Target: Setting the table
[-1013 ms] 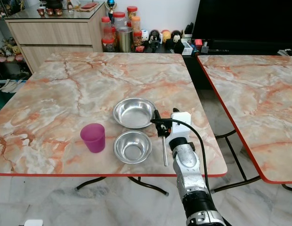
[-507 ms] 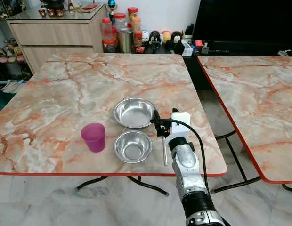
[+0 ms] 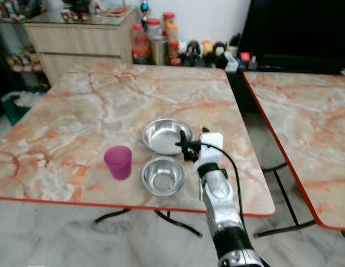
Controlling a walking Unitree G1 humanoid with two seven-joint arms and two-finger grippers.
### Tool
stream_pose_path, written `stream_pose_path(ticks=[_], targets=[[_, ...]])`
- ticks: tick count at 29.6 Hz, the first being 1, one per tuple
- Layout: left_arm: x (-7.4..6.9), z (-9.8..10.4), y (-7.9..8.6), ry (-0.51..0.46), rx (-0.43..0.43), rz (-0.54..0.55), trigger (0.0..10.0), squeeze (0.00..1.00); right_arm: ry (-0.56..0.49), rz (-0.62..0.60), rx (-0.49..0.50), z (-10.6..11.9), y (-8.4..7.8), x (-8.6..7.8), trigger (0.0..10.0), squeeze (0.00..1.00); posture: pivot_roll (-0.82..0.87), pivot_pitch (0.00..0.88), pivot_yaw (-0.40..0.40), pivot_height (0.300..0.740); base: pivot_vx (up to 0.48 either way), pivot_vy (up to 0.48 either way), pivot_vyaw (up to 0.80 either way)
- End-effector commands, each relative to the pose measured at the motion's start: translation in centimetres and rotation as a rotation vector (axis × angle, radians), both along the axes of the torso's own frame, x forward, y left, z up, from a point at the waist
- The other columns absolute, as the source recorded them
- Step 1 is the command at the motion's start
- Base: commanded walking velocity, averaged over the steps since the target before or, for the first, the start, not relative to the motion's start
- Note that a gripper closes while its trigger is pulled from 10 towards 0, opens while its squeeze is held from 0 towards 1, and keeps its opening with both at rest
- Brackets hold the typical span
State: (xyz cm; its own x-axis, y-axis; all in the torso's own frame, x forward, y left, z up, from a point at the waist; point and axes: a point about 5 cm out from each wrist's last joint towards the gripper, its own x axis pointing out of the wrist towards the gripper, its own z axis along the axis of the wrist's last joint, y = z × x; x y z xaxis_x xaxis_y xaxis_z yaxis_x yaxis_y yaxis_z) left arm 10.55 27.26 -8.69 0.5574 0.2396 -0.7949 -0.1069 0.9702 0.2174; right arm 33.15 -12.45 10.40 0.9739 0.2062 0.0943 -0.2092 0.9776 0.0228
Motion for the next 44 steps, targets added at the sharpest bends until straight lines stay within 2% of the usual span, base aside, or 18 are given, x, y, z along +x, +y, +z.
stream_pose_path(ticks=[1,9,16,19,20,25,33,37,44], targets=[[0.5,0.1,-0.1,-0.018,-0.009,0.008,10.0,0.00,-0.002,-0.010,-0.006,0.2,-0.5,0.2,10.0,0.00,0.06,0.000,-0.020,0.740,0.300,0.000,0.00],[0.4,0.0,-0.3,-0.019,-0.014,0.011,10.0,0.00,-0.001,-0.008,-0.003,0.1,-0.5,0.1,10.0,0.00,0.05,0.000,-0.022,0.740,0.302,0.000,0.00],[0.5,0.0,-0.5,-0.023,-0.018,0.014,10.0,0.00,-0.018,0.009,-0.047,0.3,-0.1,0.1,10.0,0.00,0.06,0.000,-0.027,0.740,0.321,0.000,0.00],[0.5,0.0,-0.5,-0.024,-0.020,0.014,10.0,0.00,-0.024,0.011,-0.041,0.4,-0.1,0.1,10.0,0.00,0.06,0.000,-0.028,0.740,0.325,0.000,0.52],[0.5,0.0,-0.6,-0.024,-0.020,0.015,10.0,0.00,-0.013,0.007,-0.009,0.3,-0.2,0.1,10.0,0.00,0.06,0.000,-0.028,0.740,0.330,0.000,0.00],[0.6,0.0,-0.7,-0.030,-0.023,0.016,10.0,0.00,-0.016,0.002,-0.018,0.4,-0.3,0.2,10.0,0.00,0.05,0.000,-0.029,0.740,0.310,0.000,0.00],[0.8,0.0,-0.8,-0.048,-0.027,0.011,10.0,0.00,-0.017,0.001,0.001,0.4,-0.2,0.0,10.0,0.00,0.05,0.000,-0.026,0.740,0.000,0.000,0.00],[0.8,0.0,-0.8,-0.046,-0.029,0.009,10.0,0.00,-0.007,-0.006,0.024,0.7,-0.1,0.0,10.0,0.00,0.05,0.000,-0.024,0.740,0.000,0.000,0.00],[0.9,0.1,-0.9,-0.050,-0.033,0.004,10.0,0.00,0.054,-0.077,0.185,2.2,-0.4,-0.3,10.0,0.00,0.05,0.000,-0.020,0.740,0.000,0.000,0.00]])
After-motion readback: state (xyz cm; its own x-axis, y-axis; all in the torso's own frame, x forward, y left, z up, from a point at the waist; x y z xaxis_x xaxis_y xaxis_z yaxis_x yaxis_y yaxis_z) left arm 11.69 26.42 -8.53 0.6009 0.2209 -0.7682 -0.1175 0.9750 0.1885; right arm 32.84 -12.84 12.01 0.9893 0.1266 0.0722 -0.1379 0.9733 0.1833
